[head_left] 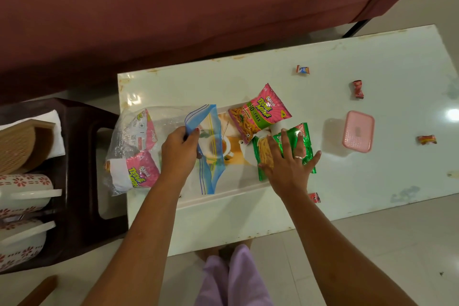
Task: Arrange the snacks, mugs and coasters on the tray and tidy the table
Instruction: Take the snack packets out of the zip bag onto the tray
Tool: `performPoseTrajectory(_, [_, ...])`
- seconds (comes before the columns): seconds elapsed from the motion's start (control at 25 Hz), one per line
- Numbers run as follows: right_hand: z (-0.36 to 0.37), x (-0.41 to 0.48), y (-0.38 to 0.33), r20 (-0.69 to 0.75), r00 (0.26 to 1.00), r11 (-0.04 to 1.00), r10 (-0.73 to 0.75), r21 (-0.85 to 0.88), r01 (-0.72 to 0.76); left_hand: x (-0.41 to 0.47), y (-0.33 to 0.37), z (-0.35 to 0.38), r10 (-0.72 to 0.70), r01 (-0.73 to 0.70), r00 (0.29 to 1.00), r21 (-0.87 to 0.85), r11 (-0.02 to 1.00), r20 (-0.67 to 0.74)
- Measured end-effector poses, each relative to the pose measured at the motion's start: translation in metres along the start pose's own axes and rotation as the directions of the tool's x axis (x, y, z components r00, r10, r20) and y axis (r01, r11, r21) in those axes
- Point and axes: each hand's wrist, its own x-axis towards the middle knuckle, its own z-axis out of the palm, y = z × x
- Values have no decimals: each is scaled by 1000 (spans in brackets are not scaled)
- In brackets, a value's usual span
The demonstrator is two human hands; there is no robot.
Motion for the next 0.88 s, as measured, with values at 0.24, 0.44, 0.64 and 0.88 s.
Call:
performPoseTrajectory(0.24, [-19, 47, -49, -89, 939, 931, -331, -194, 310, 2, 1, -2, -14, 14, 1000, -35, 999, -12])
performPoseTrajectory(0.44, [-23, 81, -60, 153, 938, 888, -312, -305, 345, 4, 1, -4, 2, -3, 1000, -51, 999, -11])
performPoseTrajectory(0.64, [-22, 80, -42, 188, 973, 946, -131, -271, 179, 3, 3, -5, 14, -14, 1000, -46, 999, -10])
performPoseTrajectory(0.88, [-21, 75, -43, 123, 988, 988, -89, -117, 103, 3, 3, -6, -2, 1, 1000, -64, 998, -16])
